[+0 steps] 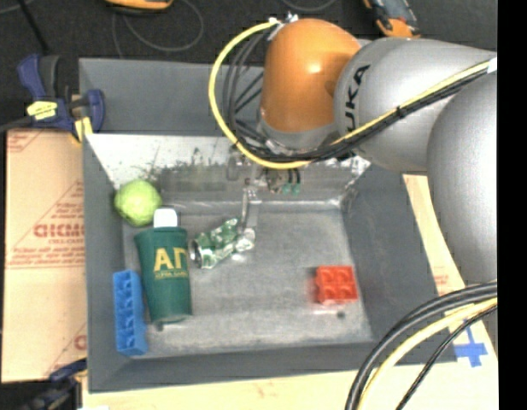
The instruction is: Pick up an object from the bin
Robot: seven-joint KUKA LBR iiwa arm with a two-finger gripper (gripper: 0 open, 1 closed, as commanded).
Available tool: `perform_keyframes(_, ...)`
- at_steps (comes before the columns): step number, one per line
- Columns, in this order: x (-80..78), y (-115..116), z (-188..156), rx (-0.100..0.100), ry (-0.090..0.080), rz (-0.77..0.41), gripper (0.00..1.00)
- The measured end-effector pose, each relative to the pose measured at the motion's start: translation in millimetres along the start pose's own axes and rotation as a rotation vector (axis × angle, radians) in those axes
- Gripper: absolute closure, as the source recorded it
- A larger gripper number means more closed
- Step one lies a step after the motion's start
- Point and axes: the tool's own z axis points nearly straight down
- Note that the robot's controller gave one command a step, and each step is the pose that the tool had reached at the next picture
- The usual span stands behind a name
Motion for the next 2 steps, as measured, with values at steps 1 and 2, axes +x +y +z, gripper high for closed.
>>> perform_keyframes(1,-1.0,-0.3,-5.3,-0.001,-0.007,0.001,0.00)
perform_keyframes(2,35.7,-16.7,39.6,-0.002,-0.012,0.006,0.00)
